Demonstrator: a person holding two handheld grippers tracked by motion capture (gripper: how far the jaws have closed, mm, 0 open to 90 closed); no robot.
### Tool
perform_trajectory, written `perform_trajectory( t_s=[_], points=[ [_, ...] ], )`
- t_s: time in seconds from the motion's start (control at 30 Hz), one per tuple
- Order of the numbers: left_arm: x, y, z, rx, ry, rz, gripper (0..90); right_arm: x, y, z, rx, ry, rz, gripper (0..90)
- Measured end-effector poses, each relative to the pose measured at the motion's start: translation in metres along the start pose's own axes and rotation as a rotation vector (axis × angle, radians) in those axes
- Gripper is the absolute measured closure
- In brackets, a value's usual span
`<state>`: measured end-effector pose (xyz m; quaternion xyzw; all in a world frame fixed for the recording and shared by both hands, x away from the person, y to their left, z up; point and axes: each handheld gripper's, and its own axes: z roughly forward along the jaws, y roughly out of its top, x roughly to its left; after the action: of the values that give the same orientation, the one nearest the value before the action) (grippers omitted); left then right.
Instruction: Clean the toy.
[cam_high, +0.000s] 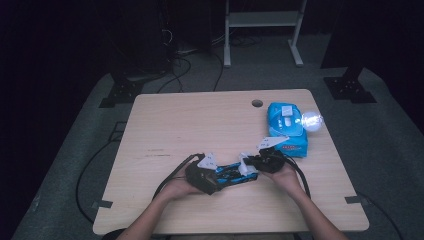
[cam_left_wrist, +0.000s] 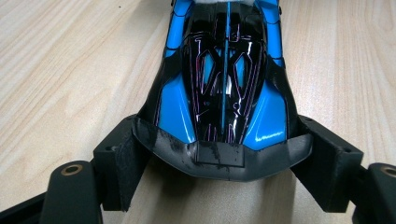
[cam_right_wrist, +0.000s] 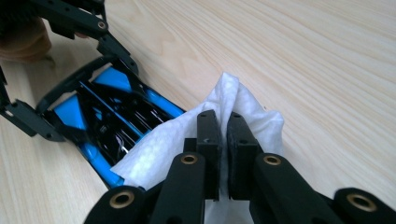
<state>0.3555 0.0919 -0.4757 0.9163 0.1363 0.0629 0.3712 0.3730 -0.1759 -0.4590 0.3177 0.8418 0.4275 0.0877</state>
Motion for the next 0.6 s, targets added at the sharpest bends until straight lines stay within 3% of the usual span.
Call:
perform_trajectory(
  t_s=[0.1, 0.27, 0.43, 0.6],
  points=[
    [0.000, 0.000, 0.000, 0.001, -0.001, 0.000, 24.1, 0.003, 0.000, 0.000, 0.003, -0.008, -0.013, 85.1],
    [0.000, -0.001, -0.001, 0.002, -0.001, -0.001, 24.1, 0.012, 0.003, 0.010, -0.015, 0.027, -0.030, 85.1],
    [0.000, 0.000, 0.000, 0.001, 0.001, 0.000, 24.1, 0.006, -0.003, 0.004, -0.017, 0.020, -0.030, 85.2],
    [0.000, 0.000, 0.000, 0.001, 0.003, 0.001, 24.1, -0.006, -0.020, -0.012, -0.005, -0.026, 0.011, 85.1]
  ],
)
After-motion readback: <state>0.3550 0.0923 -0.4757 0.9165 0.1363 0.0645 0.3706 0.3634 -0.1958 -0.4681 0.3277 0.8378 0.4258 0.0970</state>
